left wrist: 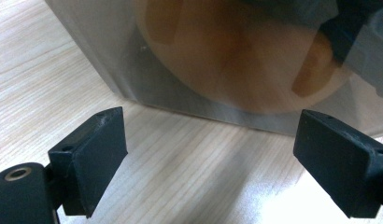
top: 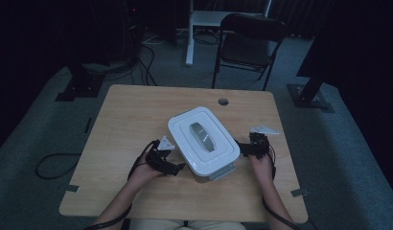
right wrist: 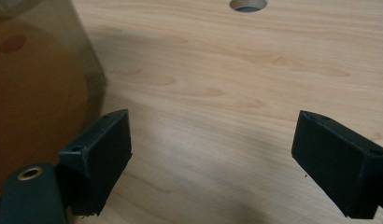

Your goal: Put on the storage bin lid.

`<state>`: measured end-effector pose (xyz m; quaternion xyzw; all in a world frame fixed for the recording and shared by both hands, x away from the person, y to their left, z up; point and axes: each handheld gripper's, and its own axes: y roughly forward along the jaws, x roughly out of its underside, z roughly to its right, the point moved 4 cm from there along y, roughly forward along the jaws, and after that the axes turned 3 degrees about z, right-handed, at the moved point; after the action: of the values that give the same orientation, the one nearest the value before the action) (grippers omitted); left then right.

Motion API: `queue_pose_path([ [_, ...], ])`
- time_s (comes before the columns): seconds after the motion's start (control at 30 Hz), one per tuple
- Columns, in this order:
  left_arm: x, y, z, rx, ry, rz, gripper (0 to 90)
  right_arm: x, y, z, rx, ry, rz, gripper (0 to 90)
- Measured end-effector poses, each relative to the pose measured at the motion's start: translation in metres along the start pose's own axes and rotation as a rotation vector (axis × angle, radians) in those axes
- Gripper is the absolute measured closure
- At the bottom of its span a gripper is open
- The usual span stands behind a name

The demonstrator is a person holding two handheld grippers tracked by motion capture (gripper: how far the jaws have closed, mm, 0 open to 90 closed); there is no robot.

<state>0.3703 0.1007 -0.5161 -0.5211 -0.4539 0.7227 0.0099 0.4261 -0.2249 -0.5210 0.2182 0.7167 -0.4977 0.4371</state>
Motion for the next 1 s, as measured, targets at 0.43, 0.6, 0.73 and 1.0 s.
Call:
queue_pose_path([
  [0.43, -0.004, 0.0, -0.003, -0.014, 0.014, -0.012, 10.3, 0.014, -0.002, -0.017, -0.063, -0.014, -0.002, 16.3],
  [0.6, -0.001, -0.004, -0.009, -0.027, 0.014, -0.021, 10.3, 0.018, -0.006, -0.025, -0.094, -0.031, -0.011, 16.6],
  [0.73, 0.002, -0.009, -0.014, -0.038, -0.003, -0.017, 10.3, 0.022, -0.008, -0.035, -0.129, -0.037, -0.018, 16.6],
  [1.0, 0.01, -0.017, -0.022, -0.051, -0.009, -0.023, 10.4, 0.03, -0.019, -0.059, -0.132, -0.053, 0.004, 16.6],
])
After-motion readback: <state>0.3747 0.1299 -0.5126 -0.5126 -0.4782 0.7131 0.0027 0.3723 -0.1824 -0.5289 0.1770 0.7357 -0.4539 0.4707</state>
